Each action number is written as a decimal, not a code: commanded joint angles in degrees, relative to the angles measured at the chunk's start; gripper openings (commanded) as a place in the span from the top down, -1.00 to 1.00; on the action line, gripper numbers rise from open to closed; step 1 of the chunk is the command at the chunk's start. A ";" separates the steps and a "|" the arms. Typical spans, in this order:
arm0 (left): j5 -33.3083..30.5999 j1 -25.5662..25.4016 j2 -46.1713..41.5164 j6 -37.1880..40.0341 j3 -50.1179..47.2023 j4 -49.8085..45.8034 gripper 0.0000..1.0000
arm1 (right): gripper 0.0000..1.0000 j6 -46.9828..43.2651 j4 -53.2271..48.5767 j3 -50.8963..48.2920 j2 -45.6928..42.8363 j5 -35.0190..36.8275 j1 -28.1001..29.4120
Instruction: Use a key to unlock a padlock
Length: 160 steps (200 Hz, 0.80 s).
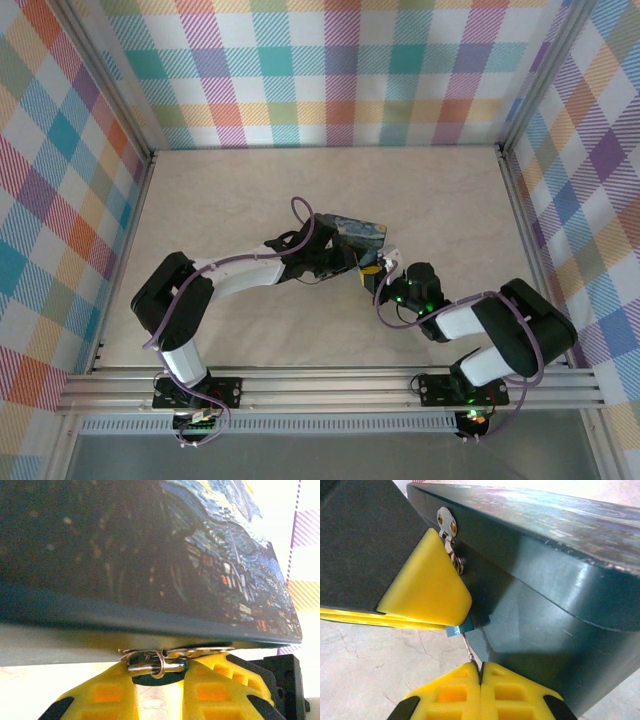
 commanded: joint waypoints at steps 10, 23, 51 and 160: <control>5.74 -1.12 -0.70 0.40 1.41 -2.02 0.63 | 1.00 -0.84 5.03 2.36 1.61 2.26 -1.54; 5.62 -1.11 -0.48 0.40 1.51 -2.25 0.63 | 1.00 -0.48 5.50 2.44 1.60 1.50 -1.63; 5.93 -1.10 0.26 0.32 1.67 -1.80 0.63 | 1.00 0.56 5.42 3.31 1.56 -1.84 -1.71; 5.90 -1.19 0.10 0.61 1.68 -2.34 0.63 | 1.00 -0.24 4.56 3.77 1.92 0.42 -4.39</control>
